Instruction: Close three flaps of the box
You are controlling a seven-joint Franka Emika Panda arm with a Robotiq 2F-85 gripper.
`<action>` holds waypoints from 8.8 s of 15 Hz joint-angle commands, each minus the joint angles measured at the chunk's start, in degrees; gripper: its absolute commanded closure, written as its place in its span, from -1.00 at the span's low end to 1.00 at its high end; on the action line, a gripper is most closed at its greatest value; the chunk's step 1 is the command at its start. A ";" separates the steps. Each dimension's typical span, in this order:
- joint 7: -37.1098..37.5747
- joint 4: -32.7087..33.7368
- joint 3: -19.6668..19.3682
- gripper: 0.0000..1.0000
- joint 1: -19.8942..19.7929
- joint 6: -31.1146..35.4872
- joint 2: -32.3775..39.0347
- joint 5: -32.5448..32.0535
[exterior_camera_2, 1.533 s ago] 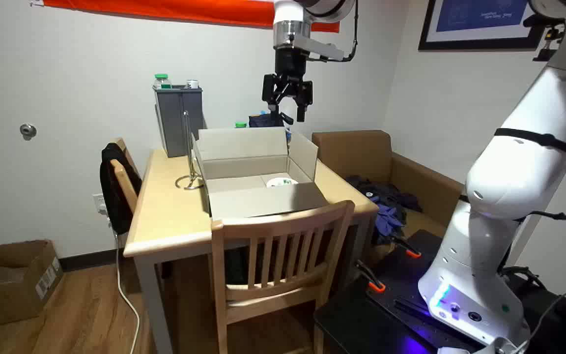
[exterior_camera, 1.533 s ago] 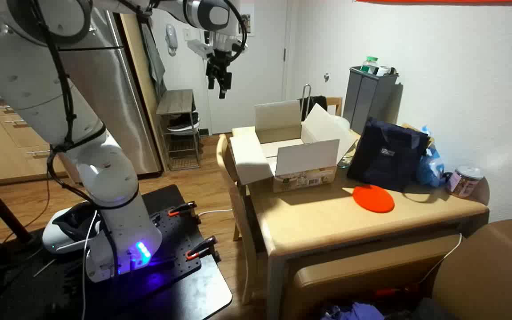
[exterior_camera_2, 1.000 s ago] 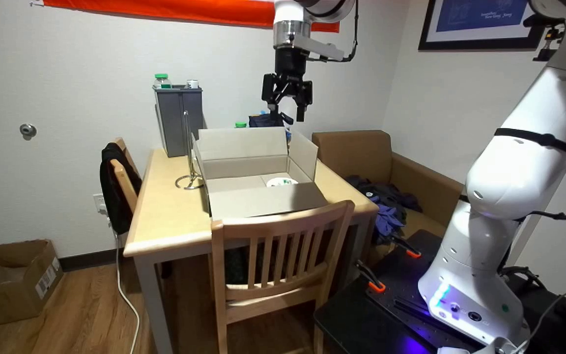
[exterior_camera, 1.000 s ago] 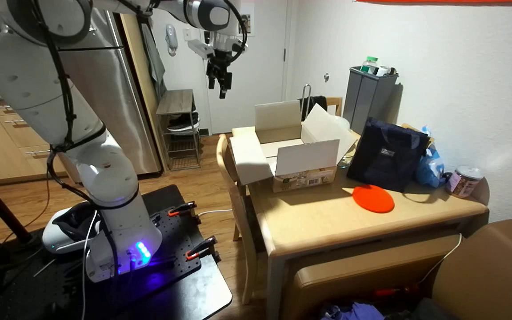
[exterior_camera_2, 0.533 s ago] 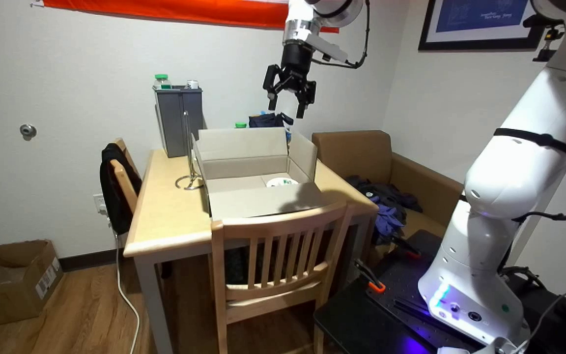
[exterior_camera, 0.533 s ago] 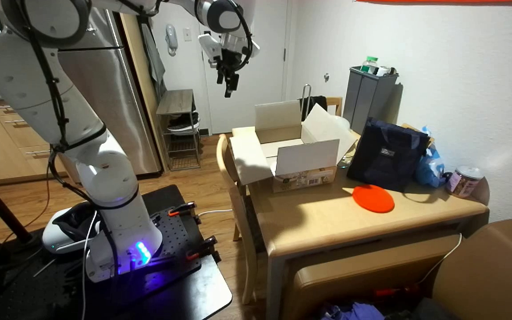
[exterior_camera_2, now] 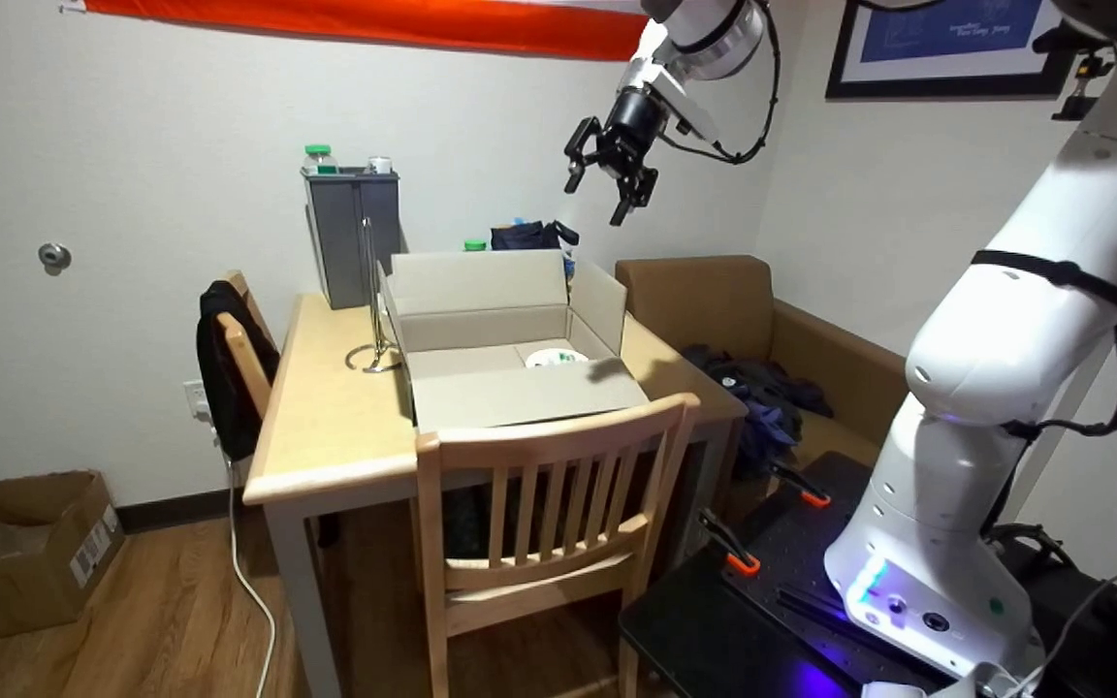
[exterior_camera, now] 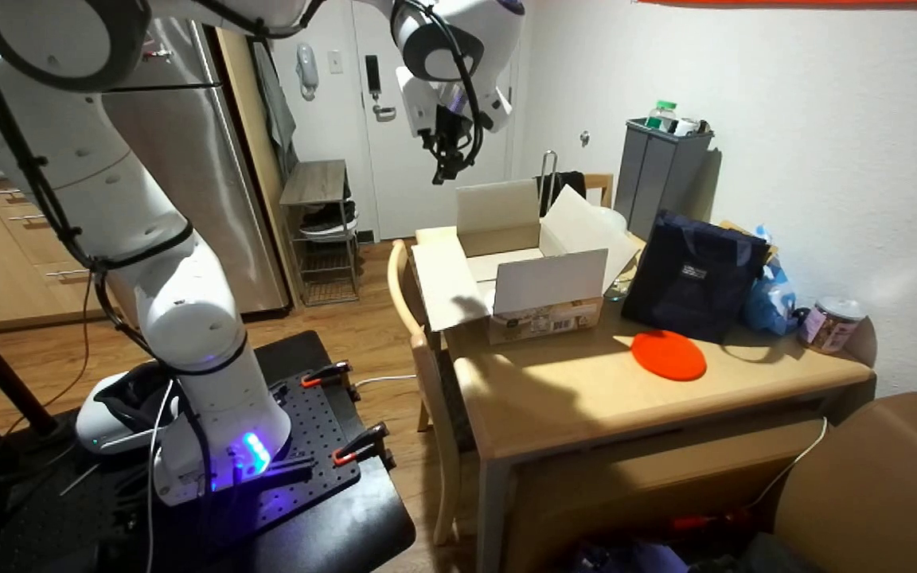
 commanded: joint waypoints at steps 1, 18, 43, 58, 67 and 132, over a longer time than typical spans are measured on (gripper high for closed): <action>-4.93 -4.24 -3.21 -1.00 -3.24 0.48 -1.88 5.23; -6.93 -5.63 -9.55 -1.00 -10.69 3.70 2.12 20.47; -6.79 -5.82 -11.19 1.00 -17.02 9.64 21.97 35.84; -5.71 -4.17 -7.24 0.99 -12.17 11.01 23.80 33.38; -3.13 1.35 -4.78 0.99 -8.49 15.87 28.38 27.59; 21.21 10.55 1.60 0.99 1.50 23.79 36.78 -22.06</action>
